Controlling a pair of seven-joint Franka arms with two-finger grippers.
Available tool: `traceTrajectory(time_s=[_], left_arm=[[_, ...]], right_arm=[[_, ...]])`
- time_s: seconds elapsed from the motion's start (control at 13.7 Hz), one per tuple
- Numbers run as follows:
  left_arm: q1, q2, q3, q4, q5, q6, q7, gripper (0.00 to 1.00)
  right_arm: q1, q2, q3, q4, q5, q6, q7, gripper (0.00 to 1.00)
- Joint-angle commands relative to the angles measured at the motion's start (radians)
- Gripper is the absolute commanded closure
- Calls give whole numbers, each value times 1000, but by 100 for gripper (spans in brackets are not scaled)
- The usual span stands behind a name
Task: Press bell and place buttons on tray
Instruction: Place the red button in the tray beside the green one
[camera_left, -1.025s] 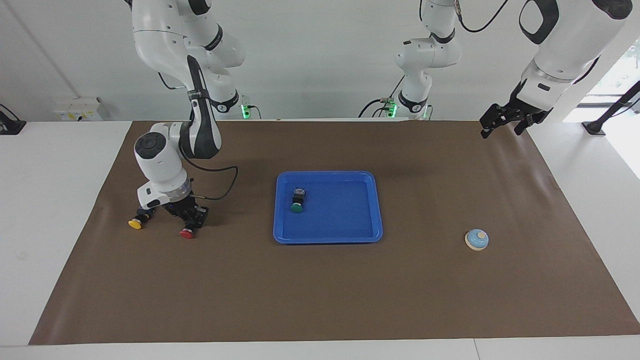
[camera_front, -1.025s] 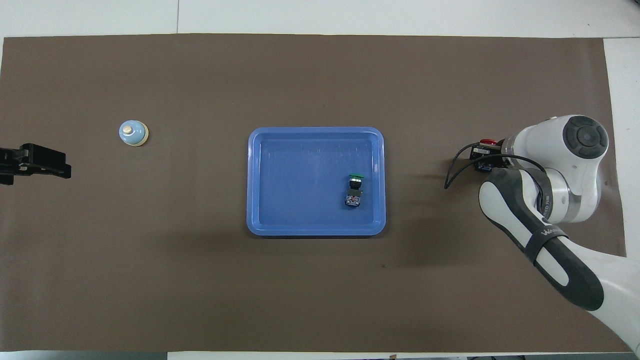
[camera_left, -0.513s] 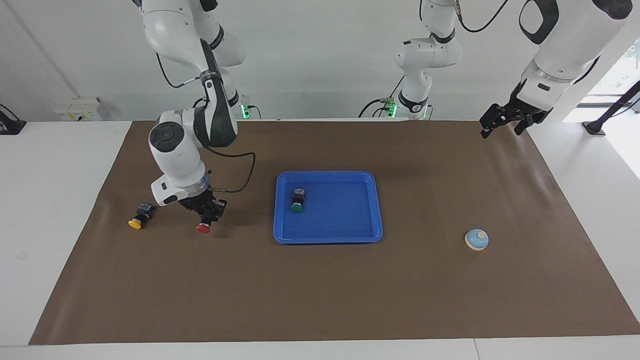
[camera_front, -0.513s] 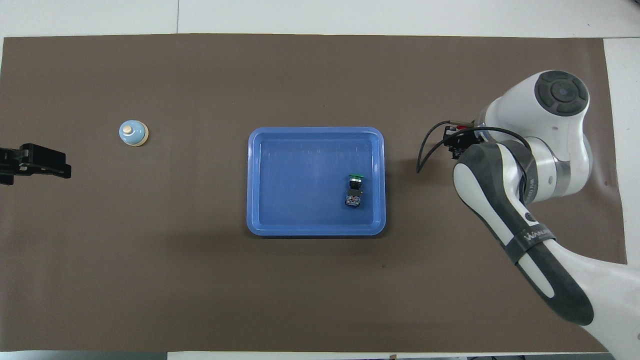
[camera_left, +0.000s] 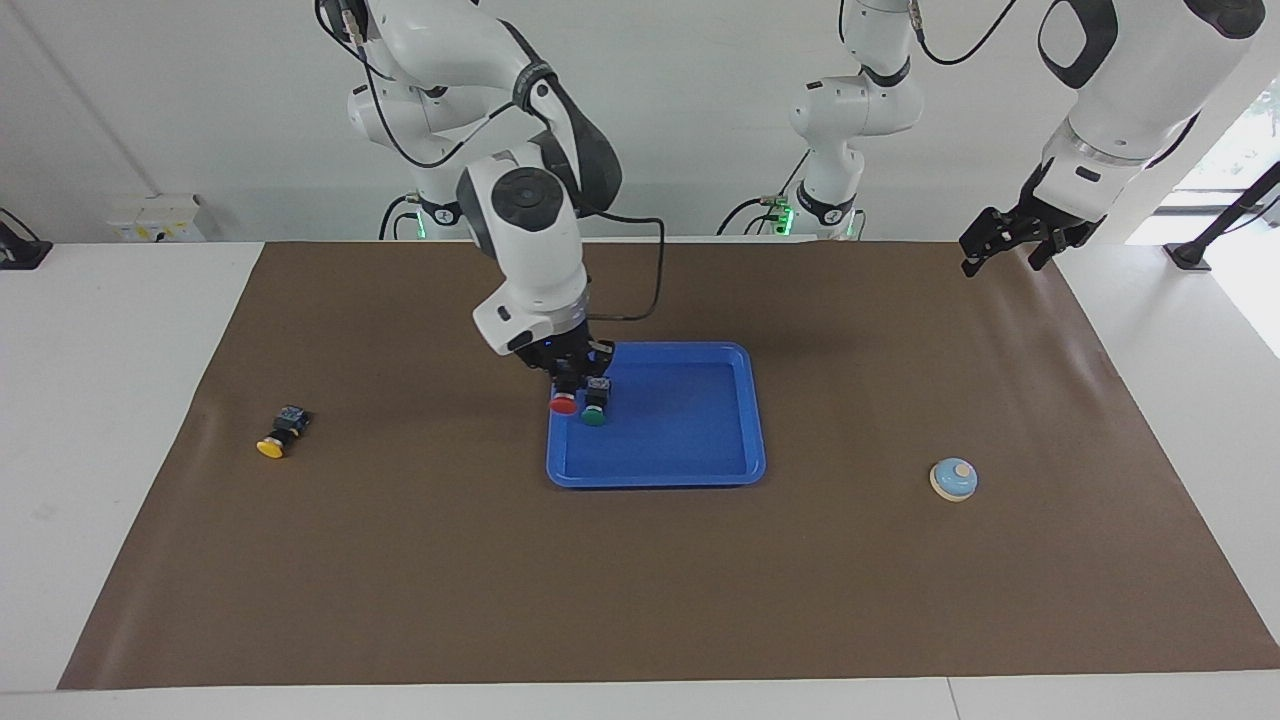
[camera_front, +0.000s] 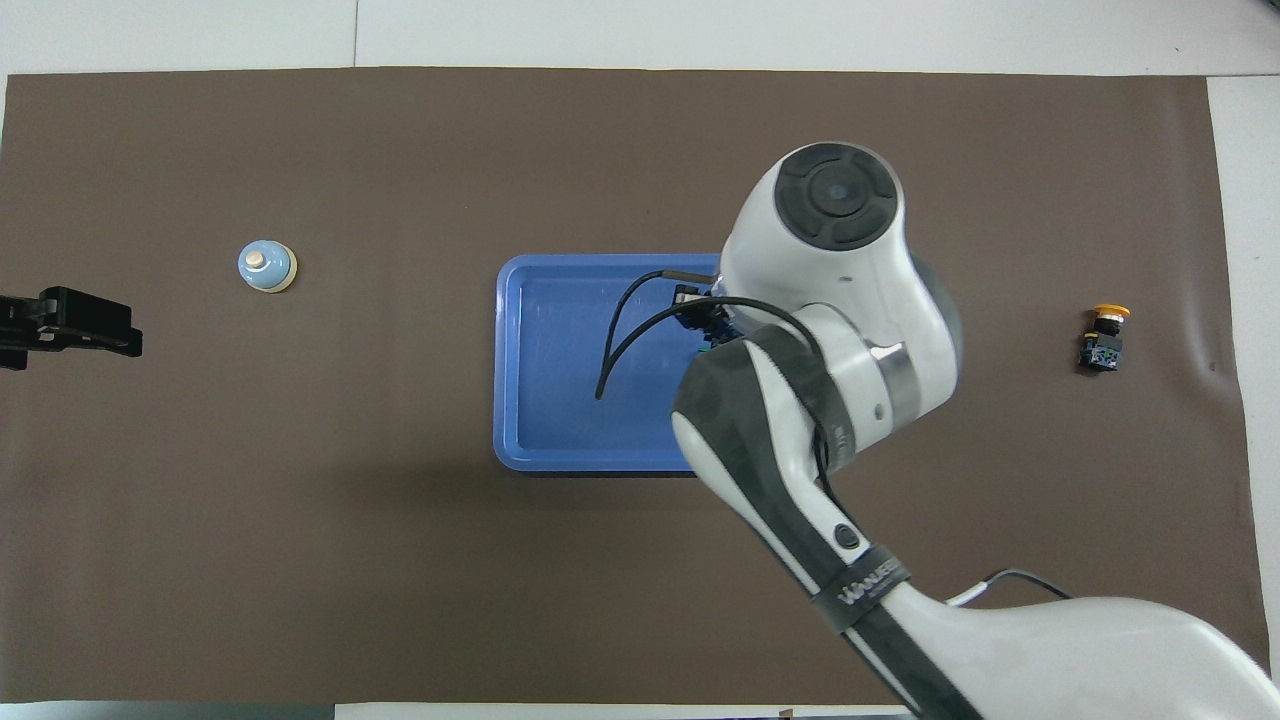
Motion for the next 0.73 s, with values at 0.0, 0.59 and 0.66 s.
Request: traceTrajectory(time_s=[0.0, 0.59, 0.66], left_arm=[[2, -2, 1, 8, -14, -16, -9, 0], [2, -2, 1, 8, -14, -17, -9, 0], [2, -2, 1, 8, -14, -16, -9, 0]], right_arm=[[111, 90, -5, 33, 6, 73, 125, 100], [131, 119, -9, -157, -5, 317, 124, 100], [129, 118, -9, -172, -6, 335, 120, 100]])
